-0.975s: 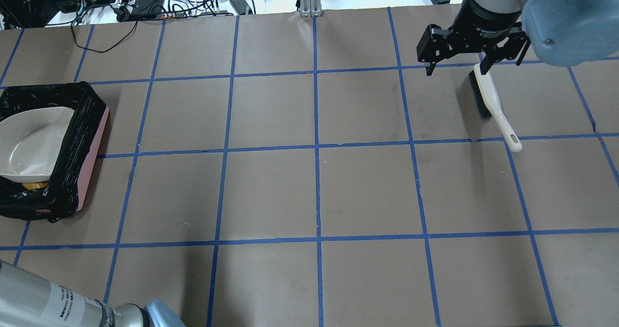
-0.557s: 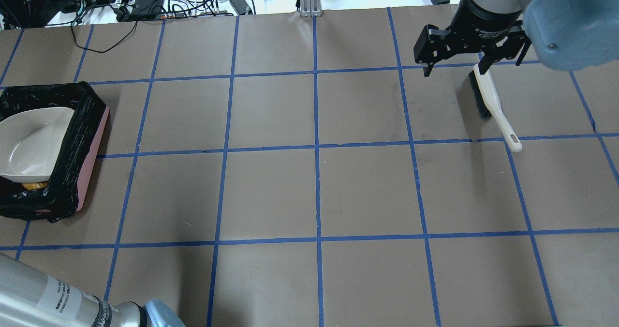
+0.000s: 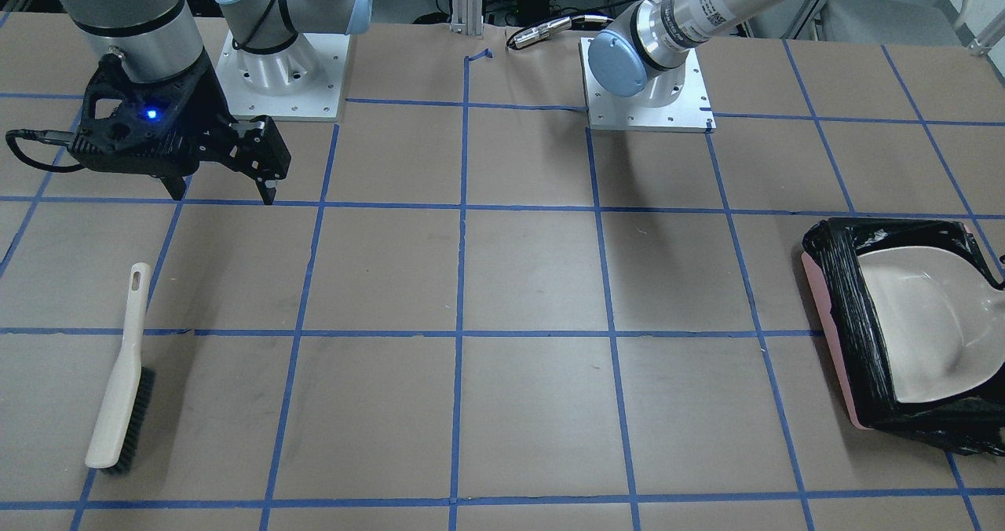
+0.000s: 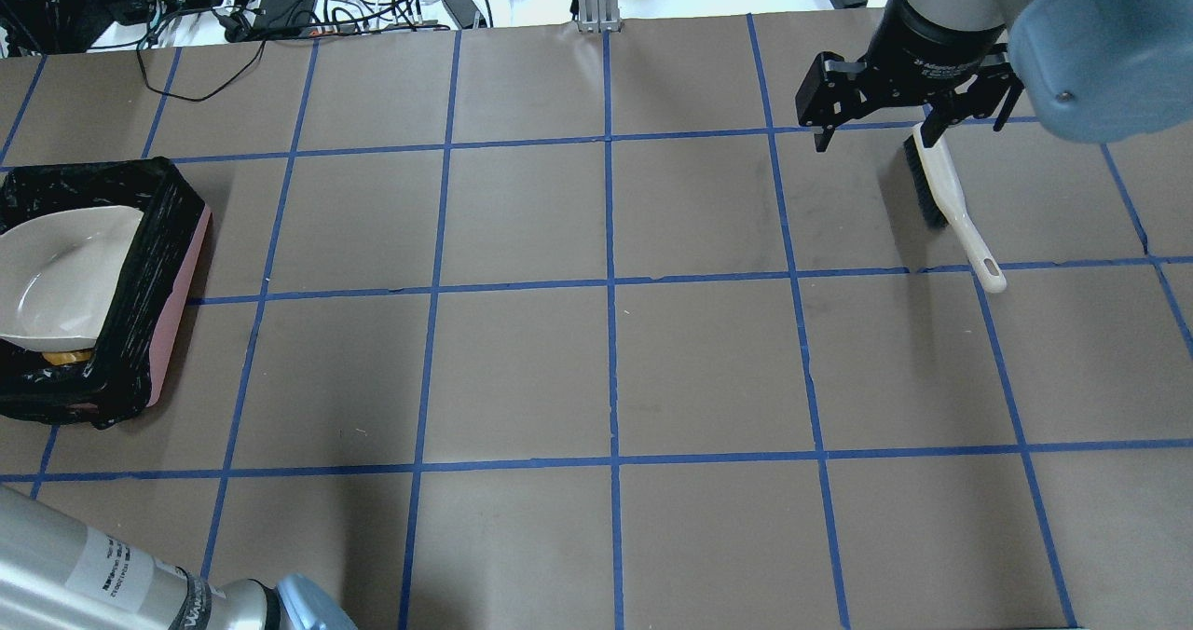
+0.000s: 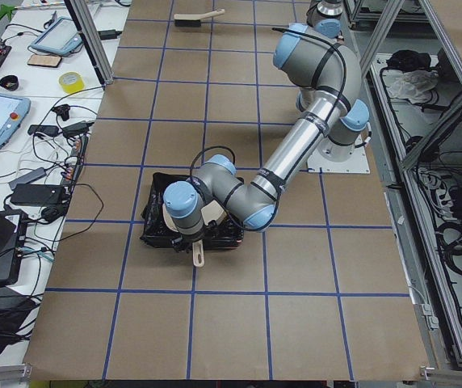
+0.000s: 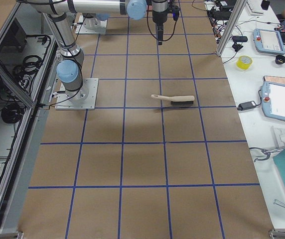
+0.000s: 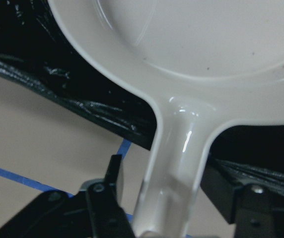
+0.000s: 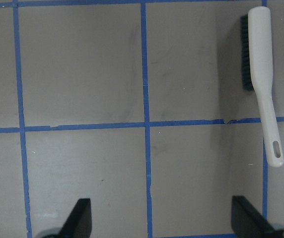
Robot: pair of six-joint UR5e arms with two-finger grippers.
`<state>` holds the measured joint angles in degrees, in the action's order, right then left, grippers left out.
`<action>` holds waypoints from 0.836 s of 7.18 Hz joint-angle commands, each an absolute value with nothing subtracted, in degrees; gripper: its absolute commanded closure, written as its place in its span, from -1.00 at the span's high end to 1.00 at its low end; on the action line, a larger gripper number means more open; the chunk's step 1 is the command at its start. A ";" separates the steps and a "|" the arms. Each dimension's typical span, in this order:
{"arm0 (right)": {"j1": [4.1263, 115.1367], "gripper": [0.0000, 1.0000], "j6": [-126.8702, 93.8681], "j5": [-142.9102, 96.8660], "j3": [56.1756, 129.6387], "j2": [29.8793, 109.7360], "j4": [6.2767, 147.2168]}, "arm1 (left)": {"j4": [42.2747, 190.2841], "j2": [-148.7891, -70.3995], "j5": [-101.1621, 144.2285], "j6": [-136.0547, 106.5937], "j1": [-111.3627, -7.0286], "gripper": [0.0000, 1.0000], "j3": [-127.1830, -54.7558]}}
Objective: Sweep and dump trash into bin
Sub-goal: 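Lift the empty dustpan from the bin and set it down with the left gripper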
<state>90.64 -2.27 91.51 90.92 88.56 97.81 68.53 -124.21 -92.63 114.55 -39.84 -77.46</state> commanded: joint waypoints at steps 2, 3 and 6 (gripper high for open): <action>90.62 1.00 -2.81 91.85 91.05 88.42 98.17 | 68.73 -123.49 -91.93 114.96 -39.64 -1.00 -77.34; 90.62 1.00 -3.07 91.58 91.05 88.42 98.43 | 69.43 -122.36 -91.85 114.96 -39.64 -1.00 -77.26; 90.62 1.00 -3.25 91.41 90.97 88.24 98.44 | 76.62 -116.56 -91.58 114.96 -39.81 -1.00 -77.26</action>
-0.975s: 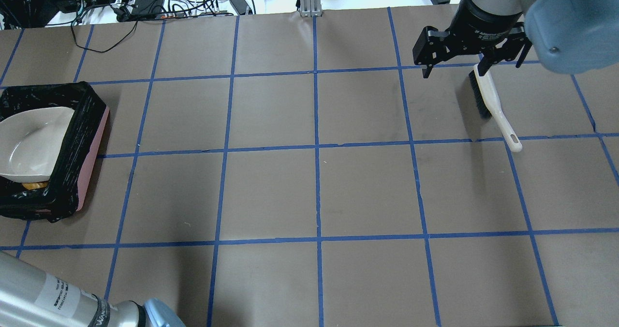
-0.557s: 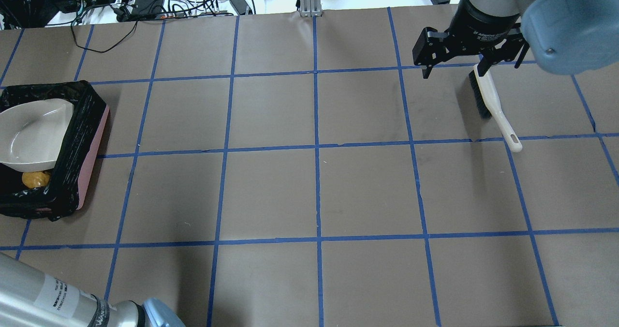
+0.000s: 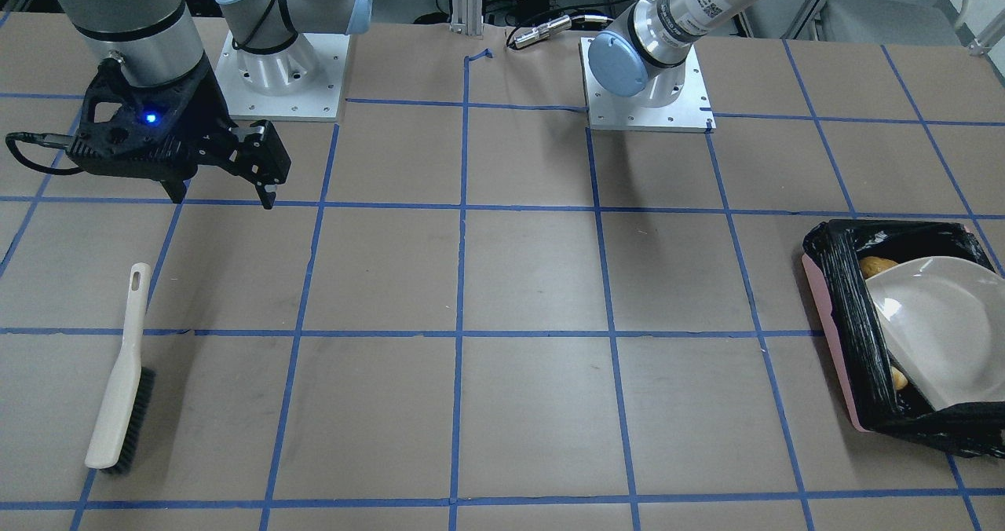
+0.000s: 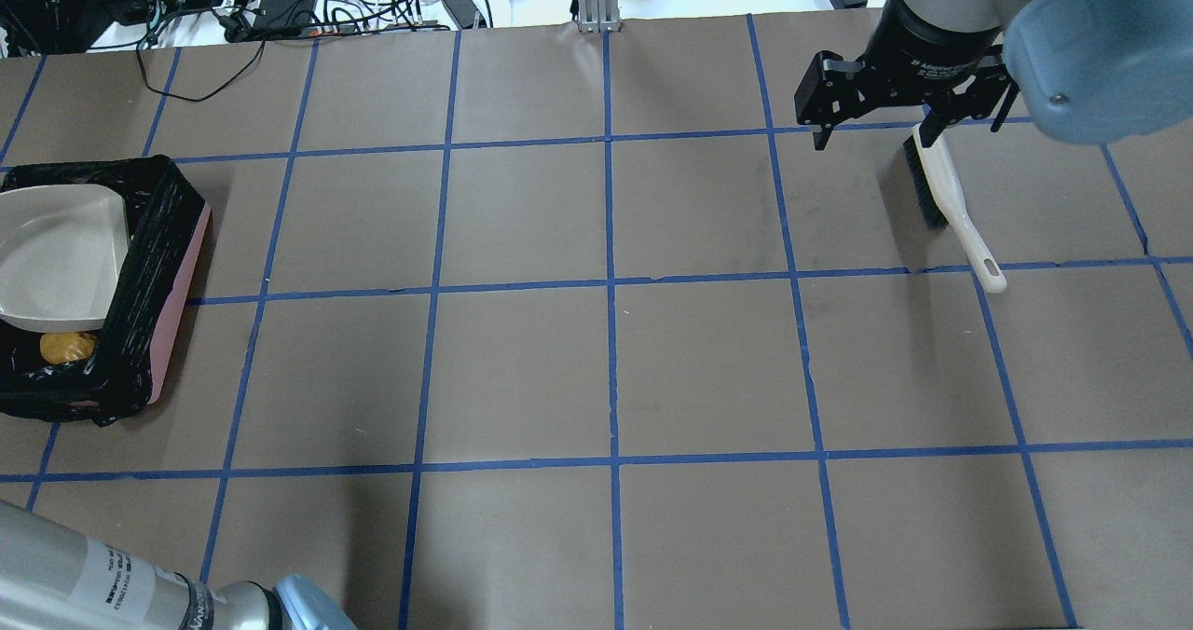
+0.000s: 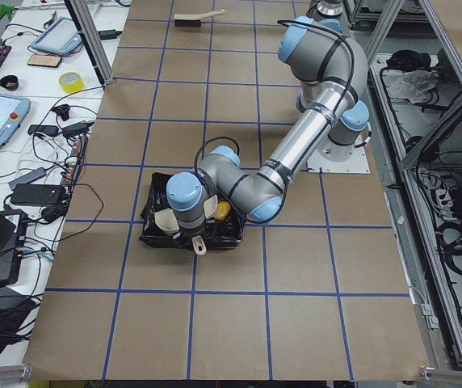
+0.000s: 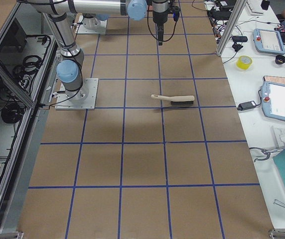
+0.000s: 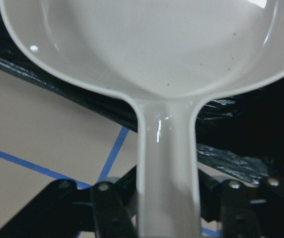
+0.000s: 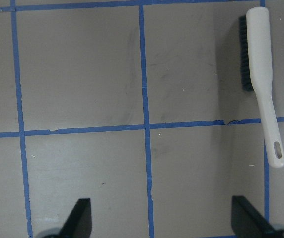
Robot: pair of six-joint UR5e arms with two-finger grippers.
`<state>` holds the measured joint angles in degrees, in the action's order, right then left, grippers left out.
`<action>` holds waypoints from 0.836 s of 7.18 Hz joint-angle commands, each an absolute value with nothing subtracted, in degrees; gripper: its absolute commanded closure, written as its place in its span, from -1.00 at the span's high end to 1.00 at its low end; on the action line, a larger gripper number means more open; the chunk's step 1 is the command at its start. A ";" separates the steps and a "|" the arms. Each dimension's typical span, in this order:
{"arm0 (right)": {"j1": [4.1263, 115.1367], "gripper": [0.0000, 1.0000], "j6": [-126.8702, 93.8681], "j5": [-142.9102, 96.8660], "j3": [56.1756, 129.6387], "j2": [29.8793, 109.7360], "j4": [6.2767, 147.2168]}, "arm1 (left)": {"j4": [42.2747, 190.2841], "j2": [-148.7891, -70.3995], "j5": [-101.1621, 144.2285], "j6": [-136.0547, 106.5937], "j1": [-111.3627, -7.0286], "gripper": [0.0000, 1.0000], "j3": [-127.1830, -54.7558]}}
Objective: Sweep and dump trash into bin
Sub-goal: 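Lift the empty dustpan from the bin and set it down with the left gripper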
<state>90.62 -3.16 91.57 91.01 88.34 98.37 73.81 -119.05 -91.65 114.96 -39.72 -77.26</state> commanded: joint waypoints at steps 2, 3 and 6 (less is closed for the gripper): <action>90.62 1.00 -3.34 91.41 91.05 87.63 98.35 | 78.66 -113.04 -90.97 114.87 -40.08 -1.00 -77.34; 90.62 1.00 -3.34 91.84 91.14 87.54 98.35 | 79.10 -112.16 -89.14 114.79 -40.08 -1.00 -77.43; 90.62 1.00 -2.20 92.20 91.14 87.37 97.83 | 84.71 -107.68 -83.69 114.00 -43.48 -1.00 -77.34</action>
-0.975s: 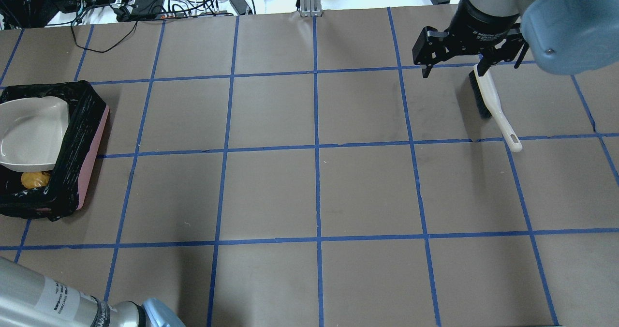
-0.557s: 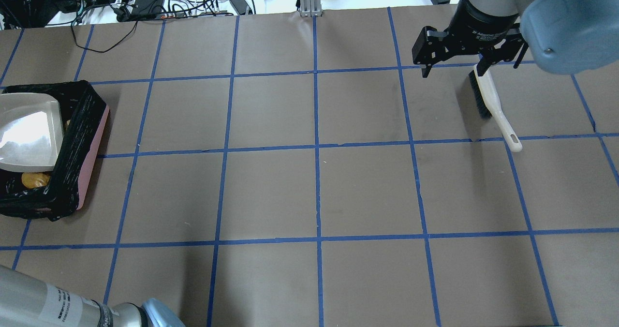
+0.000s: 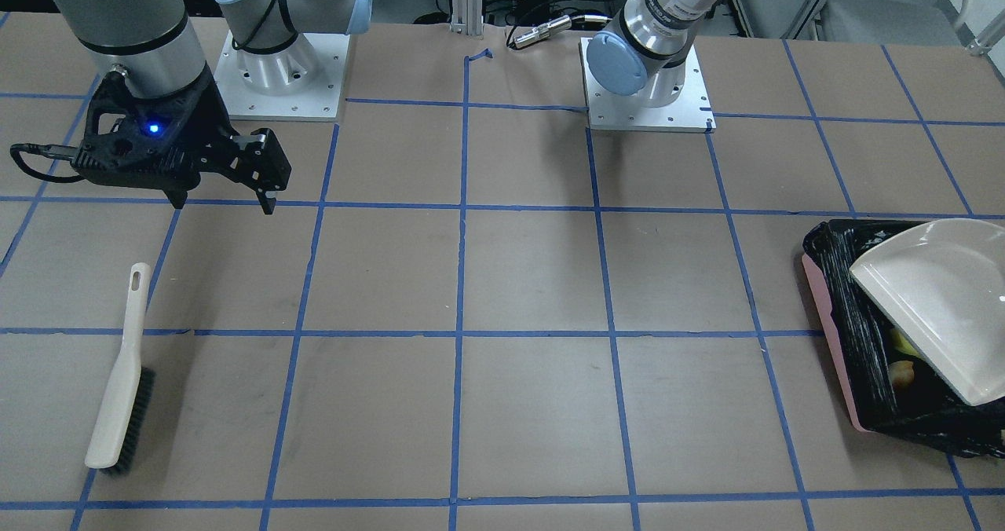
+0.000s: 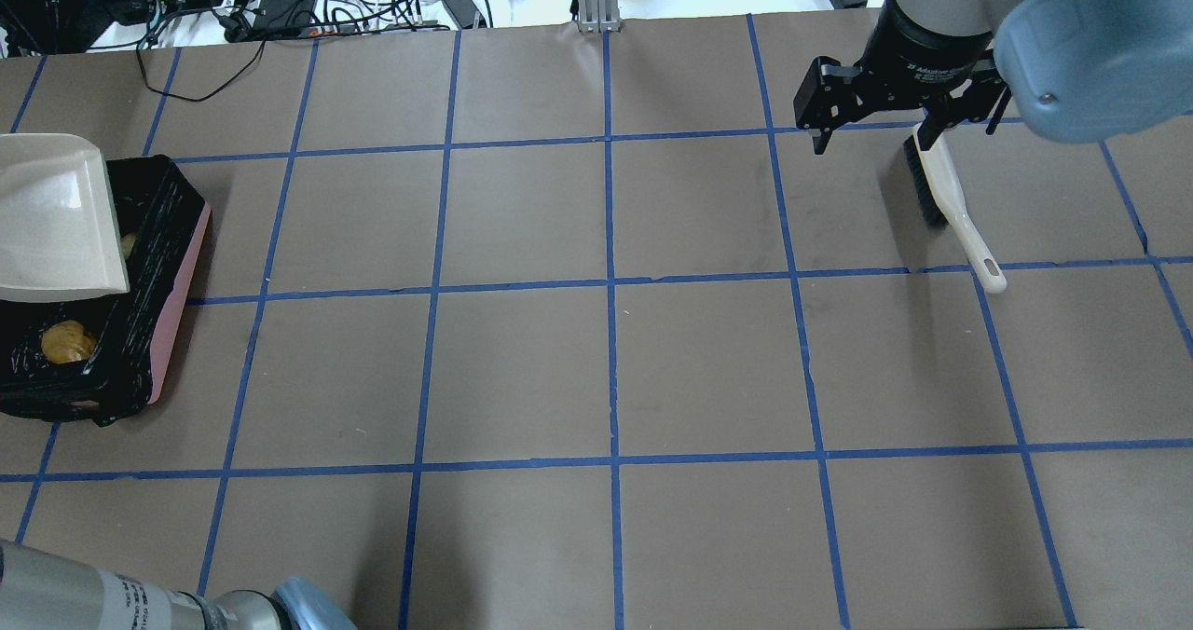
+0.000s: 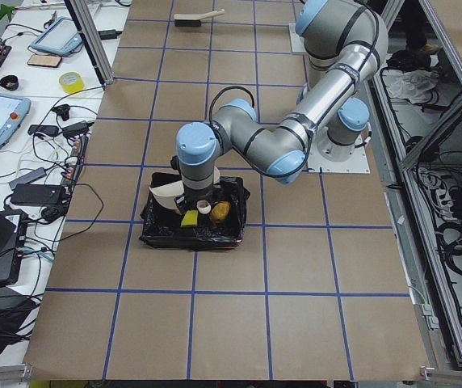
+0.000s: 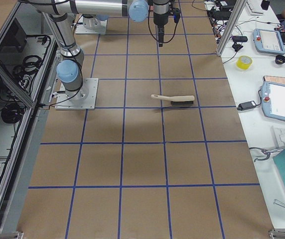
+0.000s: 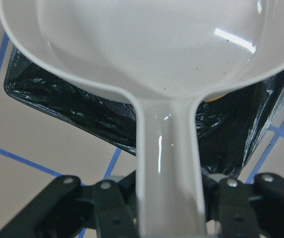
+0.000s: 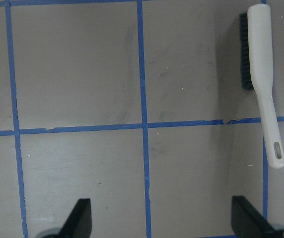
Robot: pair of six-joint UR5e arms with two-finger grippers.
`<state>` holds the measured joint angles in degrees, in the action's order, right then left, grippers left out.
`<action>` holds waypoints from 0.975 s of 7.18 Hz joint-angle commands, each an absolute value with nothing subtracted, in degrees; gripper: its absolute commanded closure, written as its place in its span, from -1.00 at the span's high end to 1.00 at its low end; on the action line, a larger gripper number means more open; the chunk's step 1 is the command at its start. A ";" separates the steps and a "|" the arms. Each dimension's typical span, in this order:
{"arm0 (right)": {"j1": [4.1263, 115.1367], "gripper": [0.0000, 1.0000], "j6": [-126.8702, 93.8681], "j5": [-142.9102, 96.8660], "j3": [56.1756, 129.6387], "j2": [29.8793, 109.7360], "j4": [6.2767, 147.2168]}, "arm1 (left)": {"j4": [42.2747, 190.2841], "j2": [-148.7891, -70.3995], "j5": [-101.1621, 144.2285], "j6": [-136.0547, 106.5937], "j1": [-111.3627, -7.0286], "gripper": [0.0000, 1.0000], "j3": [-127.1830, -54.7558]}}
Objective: Sweep and dump trash into bin
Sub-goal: 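Lift the empty dustpan from the bin and set it down with the left gripper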
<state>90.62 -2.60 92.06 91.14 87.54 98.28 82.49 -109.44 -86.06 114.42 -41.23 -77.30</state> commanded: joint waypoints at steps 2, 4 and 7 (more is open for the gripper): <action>90.35 1.00 -2.20 95.71 91.23 87.80 96.95 | 87.45 -108.53 -83.24 113.29 -53.99 -1.00 -77.78; 90.53 1.00 -2.98 95.72 91.14 88.07 97.47 | 86.40 -113.09 -76.69 112.15 -62.55 -1.00 -78.83; 90.53 1.00 -3.16 95.71 91.05 88.51 97.56 | 70.46 -121.26 -75.41 111.97 -69.25 -1.00 -81.90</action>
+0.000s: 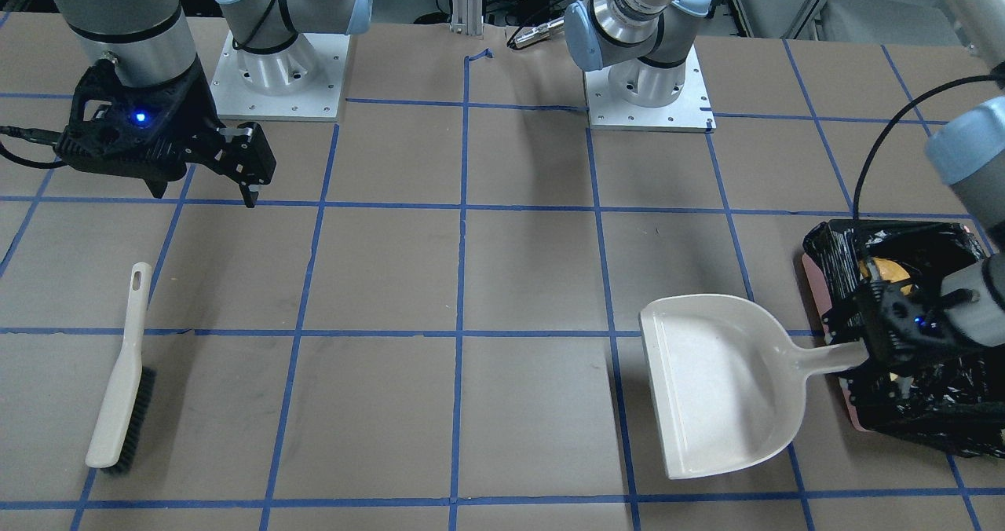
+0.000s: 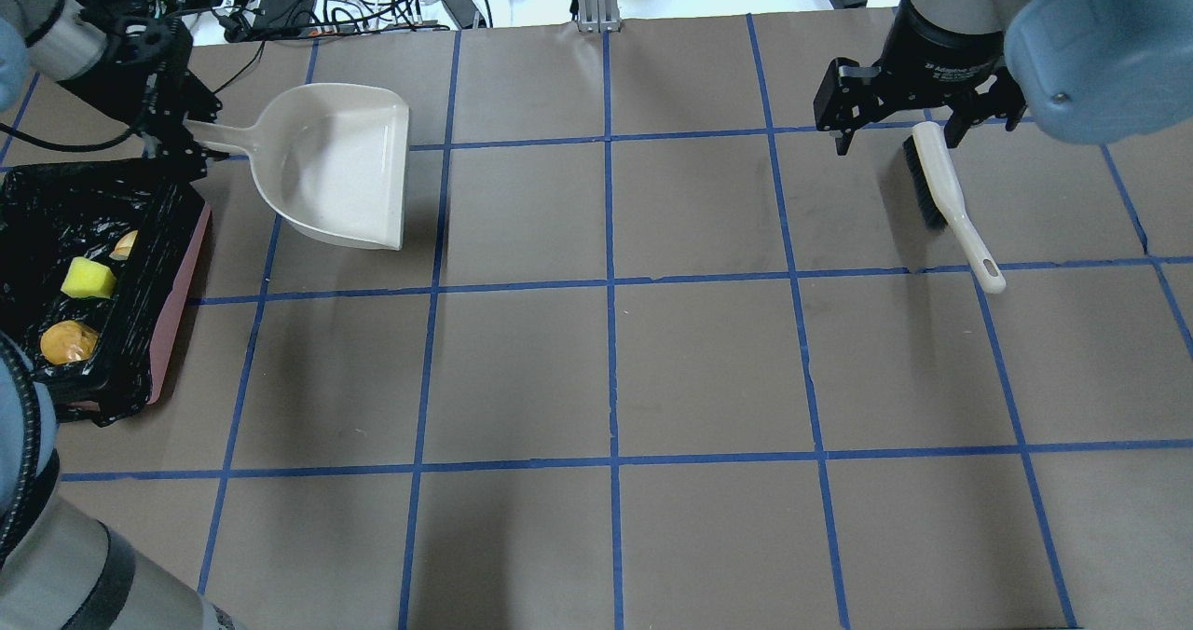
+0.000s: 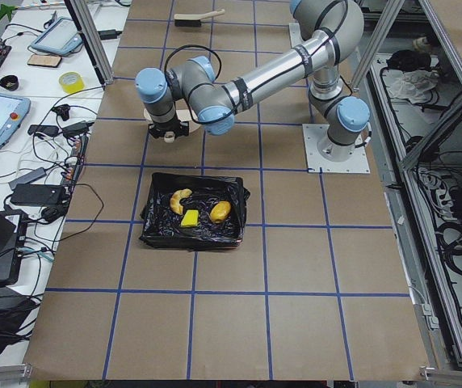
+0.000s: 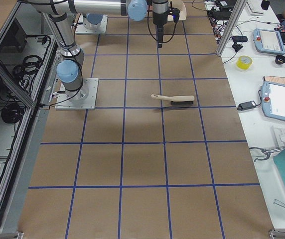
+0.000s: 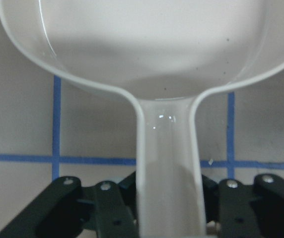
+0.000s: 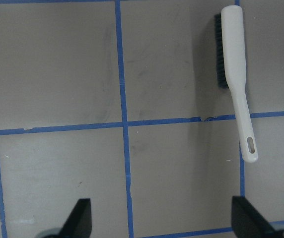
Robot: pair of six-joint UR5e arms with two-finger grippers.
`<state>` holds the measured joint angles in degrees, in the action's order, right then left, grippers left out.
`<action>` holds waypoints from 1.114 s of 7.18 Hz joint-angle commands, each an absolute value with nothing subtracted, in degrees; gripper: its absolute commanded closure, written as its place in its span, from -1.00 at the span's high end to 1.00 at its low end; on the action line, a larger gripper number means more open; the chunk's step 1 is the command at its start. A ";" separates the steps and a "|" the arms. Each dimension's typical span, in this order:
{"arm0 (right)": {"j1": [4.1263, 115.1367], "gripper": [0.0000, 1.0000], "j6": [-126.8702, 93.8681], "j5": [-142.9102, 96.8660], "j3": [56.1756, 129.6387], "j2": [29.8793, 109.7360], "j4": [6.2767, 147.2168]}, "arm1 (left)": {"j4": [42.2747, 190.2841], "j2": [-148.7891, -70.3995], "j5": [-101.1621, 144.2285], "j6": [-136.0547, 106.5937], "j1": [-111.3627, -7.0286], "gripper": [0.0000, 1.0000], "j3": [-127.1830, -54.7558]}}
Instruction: Sweep and dump trash into bin
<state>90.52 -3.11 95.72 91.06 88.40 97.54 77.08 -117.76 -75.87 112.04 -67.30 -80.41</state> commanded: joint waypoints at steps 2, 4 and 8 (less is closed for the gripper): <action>90.53 1.00 -3.25 95.71 91.06 88.42 98.08 | 67.94 -123.39 -73.15 111.97 -71.01 -1.00 -82.26; 90.44 1.00 -3.25 95.80 91.14 88.42 98.35 | 67.68 -123.66 -72.78 111.10 -72.15 0.07 -82.26; 90.35 1.00 -3.16 96.06 91.06 88.42 98.52 | 73.89 -116.31 -72.68 93.58 -76.19 0.97 -81.91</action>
